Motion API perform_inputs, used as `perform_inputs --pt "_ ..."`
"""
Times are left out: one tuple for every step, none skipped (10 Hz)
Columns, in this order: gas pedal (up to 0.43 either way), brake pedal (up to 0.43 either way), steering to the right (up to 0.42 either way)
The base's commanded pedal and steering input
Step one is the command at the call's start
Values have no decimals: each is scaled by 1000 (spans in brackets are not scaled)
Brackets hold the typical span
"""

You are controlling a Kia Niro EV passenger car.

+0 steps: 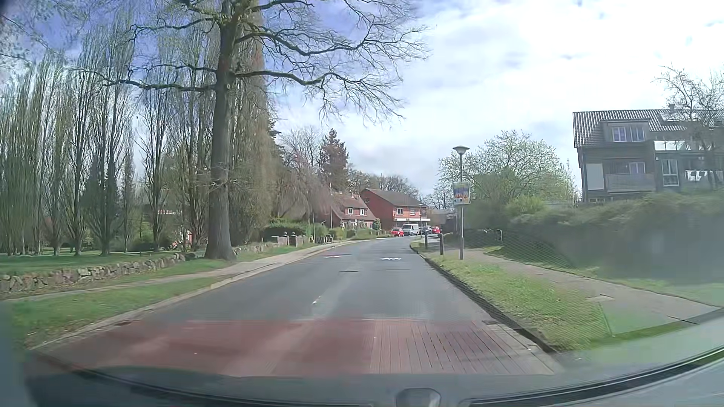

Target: Follow the waypoints while adhering to traffic rules and regulations

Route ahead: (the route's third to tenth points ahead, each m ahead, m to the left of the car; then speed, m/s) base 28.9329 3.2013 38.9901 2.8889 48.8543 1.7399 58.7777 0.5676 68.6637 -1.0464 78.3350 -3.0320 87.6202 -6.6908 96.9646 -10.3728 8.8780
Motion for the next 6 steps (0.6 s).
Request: perform_inputs --pt "157 0 9" --pt "157 0 6" --pt "157 0 6" --pt "157 0 4" --pt "157 0 4" --pt "157 0 4"
